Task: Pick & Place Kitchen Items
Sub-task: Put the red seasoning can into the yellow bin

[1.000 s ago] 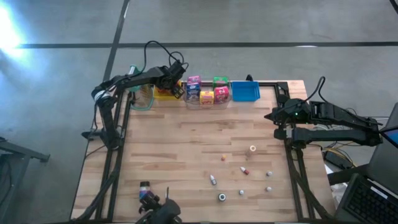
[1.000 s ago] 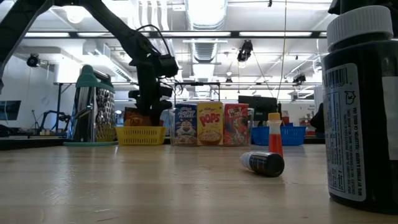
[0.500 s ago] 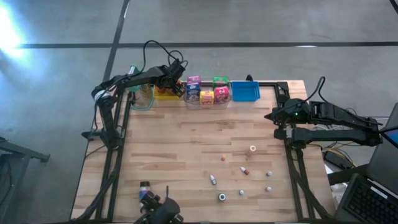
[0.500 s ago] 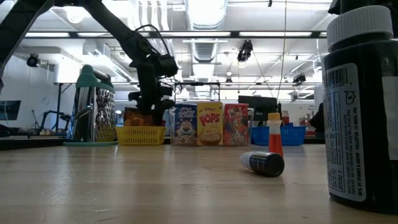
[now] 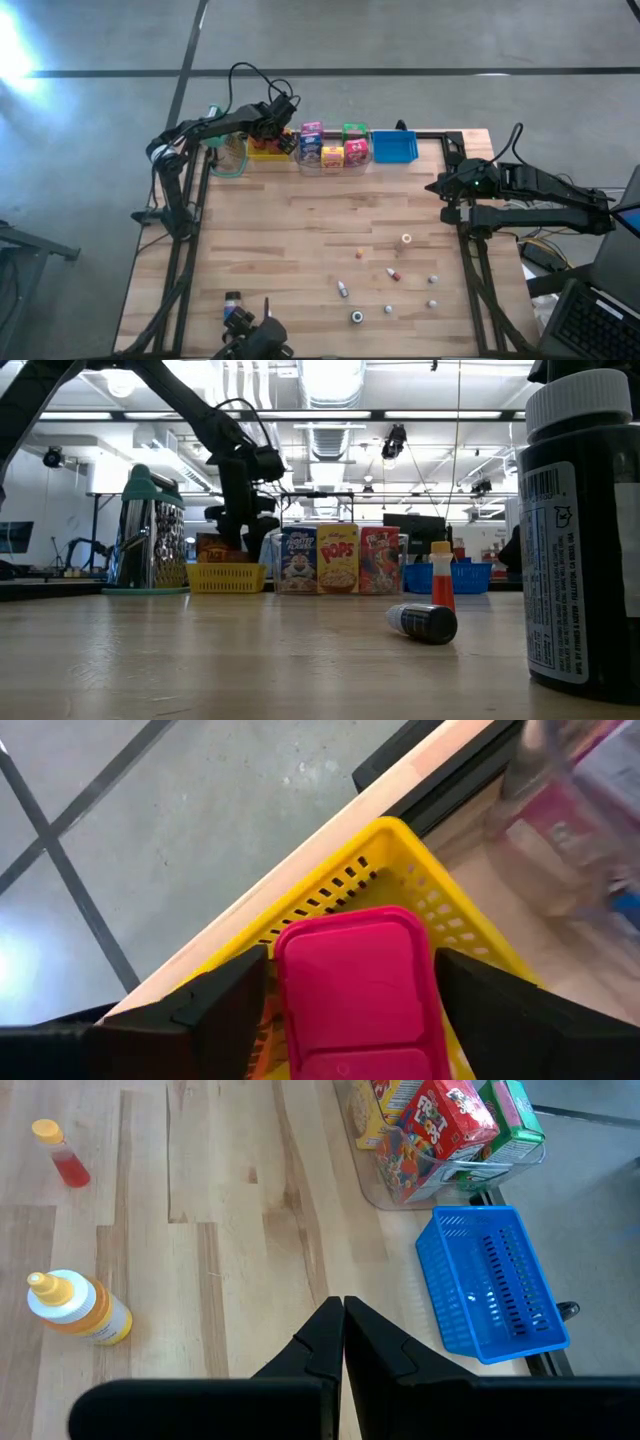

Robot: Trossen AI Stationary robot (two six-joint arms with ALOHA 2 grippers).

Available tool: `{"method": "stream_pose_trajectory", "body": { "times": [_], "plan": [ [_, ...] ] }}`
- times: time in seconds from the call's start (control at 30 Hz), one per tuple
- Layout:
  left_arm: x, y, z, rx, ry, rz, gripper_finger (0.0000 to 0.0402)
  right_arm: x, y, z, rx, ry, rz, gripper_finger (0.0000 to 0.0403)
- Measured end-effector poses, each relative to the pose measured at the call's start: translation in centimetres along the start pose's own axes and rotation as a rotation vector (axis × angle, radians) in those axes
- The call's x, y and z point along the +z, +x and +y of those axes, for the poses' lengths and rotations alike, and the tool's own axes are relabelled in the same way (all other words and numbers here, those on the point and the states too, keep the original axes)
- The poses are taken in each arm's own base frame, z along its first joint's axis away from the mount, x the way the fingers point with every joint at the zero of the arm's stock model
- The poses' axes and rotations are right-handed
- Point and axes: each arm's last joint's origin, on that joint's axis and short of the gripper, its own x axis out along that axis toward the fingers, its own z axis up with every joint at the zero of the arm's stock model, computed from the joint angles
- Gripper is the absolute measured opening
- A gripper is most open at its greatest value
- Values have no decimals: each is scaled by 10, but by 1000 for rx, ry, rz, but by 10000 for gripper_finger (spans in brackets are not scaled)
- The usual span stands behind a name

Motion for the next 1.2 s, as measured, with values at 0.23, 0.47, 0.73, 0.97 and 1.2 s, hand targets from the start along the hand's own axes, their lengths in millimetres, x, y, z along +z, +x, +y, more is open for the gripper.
{"method": "stream_pose_trajectory", "body": {
  "times": [0.23, 0.47, 0.73, 0.97, 1.2],
  "plan": [
    [13, -25, 5, -42, 18, 57, 287, 0, 0, 0, 0, 0, 0, 8],
    [15, -53, 13, -40, 115, 189, 274, 0, 0, 0, 0, 0, 0, 8],
    [-4, -51, 3, -49, 203, 328, 197, 0, 0, 0, 0, 0, 0, 8],
    [-11, -37, -2, -22, 99, 313, 84, 0, 0, 0, 0, 0, 0, 8],
    [-14, -27, -1, 18, 82, 276, 7, 0, 0, 0, 0, 0, 0, 8]
  ]
}}
